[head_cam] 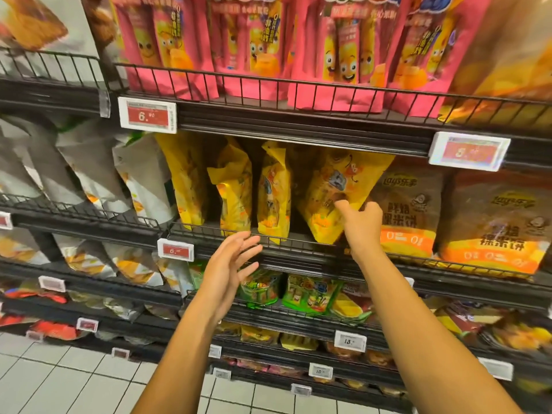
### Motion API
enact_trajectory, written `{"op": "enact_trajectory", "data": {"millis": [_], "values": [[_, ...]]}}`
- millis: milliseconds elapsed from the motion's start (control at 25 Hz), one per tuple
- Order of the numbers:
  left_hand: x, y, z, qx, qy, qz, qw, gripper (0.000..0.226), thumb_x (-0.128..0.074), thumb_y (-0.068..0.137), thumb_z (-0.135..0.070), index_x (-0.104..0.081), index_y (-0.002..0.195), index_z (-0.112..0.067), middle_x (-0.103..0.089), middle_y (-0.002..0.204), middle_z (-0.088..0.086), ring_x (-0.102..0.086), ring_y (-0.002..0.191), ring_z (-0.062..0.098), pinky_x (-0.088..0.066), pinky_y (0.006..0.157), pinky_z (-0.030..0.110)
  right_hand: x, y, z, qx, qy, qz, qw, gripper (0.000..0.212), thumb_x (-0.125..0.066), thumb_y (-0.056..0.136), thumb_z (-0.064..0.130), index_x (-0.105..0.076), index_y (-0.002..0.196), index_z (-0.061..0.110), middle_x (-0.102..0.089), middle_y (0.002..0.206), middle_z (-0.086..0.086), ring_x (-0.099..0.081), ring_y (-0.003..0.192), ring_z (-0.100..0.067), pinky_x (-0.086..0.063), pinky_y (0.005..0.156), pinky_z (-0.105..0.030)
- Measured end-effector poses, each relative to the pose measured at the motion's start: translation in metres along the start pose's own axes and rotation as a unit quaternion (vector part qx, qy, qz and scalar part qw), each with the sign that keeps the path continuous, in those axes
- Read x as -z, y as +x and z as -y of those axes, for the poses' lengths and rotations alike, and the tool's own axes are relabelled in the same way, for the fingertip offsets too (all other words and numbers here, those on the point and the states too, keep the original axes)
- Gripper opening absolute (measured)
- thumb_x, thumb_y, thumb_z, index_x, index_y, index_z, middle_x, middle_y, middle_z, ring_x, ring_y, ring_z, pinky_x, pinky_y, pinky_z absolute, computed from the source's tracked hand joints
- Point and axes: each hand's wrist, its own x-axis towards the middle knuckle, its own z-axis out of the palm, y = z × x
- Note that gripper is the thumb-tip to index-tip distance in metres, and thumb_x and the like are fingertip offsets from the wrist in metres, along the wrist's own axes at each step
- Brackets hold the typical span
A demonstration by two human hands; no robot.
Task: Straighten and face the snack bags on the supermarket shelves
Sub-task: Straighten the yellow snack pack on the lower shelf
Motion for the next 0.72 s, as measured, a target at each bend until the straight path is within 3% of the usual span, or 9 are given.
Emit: {"op": "enact_trajectory", "data": {"millis": [160, 280, 440, 640, 720], "values": [[0.001, 0.008, -0.009, 0.006, 0.006, 0.020, 1.000, 0.032, -0.046, 0.100, -0.031, -0.058, 0.125, -0.016, -0.069, 0.124, 0.004, -0.064, 0.117, 0.019, -0.046, 0.102, 0.045, 0.008, 0.003, 0.009, -0.045, 0.131, -0.020, 0.990, 0.020, -0.071, 0.087, 0.024, -0.052, 0.084, 0.019, -0.059, 0.084, 0.001, -0.059, 0.078, -0.017, -0.046, 0.069, -0.034], [-0.002, 0.012, -0.019, 0.000, 0.005, 0.046, 0.999, 0.038, -0.056, 0.095, -0.037, -0.057, 0.128, -0.019, -0.069, 0.125, 0.002, -0.064, 0.118, 0.017, -0.047, 0.100, 0.044, 0.018, -0.007, 0.007, -0.054, 0.195, -0.005, 0.979, 0.018, -0.073, 0.087, 0.024, -0.059, 0.097, 0.019, -0.071, 0.100, -0.003, -0.070, 0.093, -0.023, -0.054, 0.081, -0.042], [-0.007, 0.009, -0.015, 0.009, 0.027, 0.069, 0.997, 0.045, -0.073, 0.080, -0.040, -0.059, 0.122, -0.028, -0.071, 0.119, -0.006, -0.066, 0.113, 0.010, -0.049, 0.093, 0.039, 0.037, -0.043, -0.005, -0.109, 0.286, 0.068, 0.950, 0.051, -0.076, 0.085, 0.029, -0.060, 0.131, 0.014, -0.071, 0.123, -0.013, -0.070, 0.110, -0.033, -0.056, 0.091, -0.056], [-0.011, -0.007, 0.004, 0.060, 0.037, 0.129, 0.989, 0.056, -0.073, 0.079, -0.046, -0.055, 0.127, -0.024, -0.071, 0.120, -0.002, -0.064, 0.117, 0.019, -0.050, 0.095, 0.045, 0.045, -0.103, -0.020, -0.141, 0.254, 0.094, 0.952, 0.067, -0.076, 0.076, 0.039, -0.058, 0.136, 0.014, -0.072, 0.122, -0.012, -0.070, 0.107, -0.032, -0.059, 0.086, -0.051], [-0.010, -0.015, 0.009, 0.077, 0.065, 0.176, 0.979, 0.063, -0.075, 0.076, -0.049, -0.056, 0.130, -0.021, -0.070, 0.123, 0.005, -0.065, 0.115, 0.023, -0.053, 0.089, 0.045, 0.046, -0.116, -0.021, -0.139, 0.229, 0.097, 0.958, 0.073, -0.074, 0.078, 0.041, -0.052, 0.141, 0.012, -0.069, 0.127, -0.012, -0.065, 0.118, -0.033, -0.049, 0.102, -0.055]]}}
